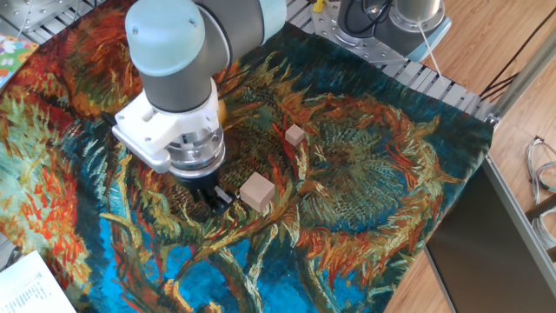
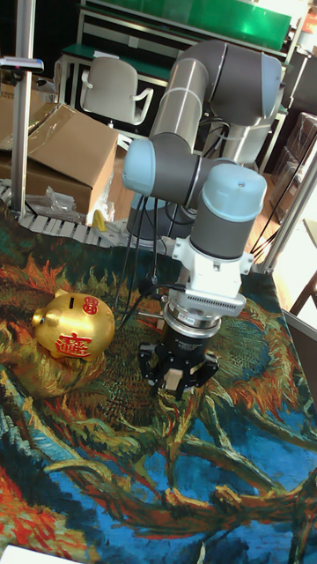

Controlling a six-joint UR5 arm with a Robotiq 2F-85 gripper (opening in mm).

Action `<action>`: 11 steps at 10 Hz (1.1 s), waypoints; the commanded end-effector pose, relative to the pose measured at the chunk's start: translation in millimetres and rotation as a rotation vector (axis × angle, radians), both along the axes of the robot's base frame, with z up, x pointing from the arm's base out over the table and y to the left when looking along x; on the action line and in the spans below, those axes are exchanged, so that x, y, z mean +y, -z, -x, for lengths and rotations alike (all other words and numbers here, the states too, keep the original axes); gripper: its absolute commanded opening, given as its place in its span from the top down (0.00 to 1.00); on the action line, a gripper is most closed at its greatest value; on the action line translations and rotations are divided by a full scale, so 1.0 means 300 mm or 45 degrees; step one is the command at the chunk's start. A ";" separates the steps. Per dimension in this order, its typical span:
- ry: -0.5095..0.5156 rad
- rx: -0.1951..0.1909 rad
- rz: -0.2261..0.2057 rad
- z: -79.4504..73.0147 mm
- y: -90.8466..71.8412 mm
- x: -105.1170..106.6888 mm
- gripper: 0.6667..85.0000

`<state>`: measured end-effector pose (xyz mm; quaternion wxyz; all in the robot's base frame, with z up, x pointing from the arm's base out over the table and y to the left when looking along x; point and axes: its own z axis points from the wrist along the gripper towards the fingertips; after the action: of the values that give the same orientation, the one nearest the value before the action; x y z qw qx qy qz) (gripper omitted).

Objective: Drop coins into a piggy bank

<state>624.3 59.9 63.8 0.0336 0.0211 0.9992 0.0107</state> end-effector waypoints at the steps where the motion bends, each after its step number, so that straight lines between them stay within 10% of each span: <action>1: 0.070 0.044 -0.003 0.023 0.037 0.017 0.52; 7: 0.036 -0.038 -0.030 0.019 0.020 0.030 0.51; 11: 0.031 0.026 -0.023 0.106 0.044 0.014 0.54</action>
<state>602.1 64.3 53.3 0.0276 0.0325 0.9990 0.0145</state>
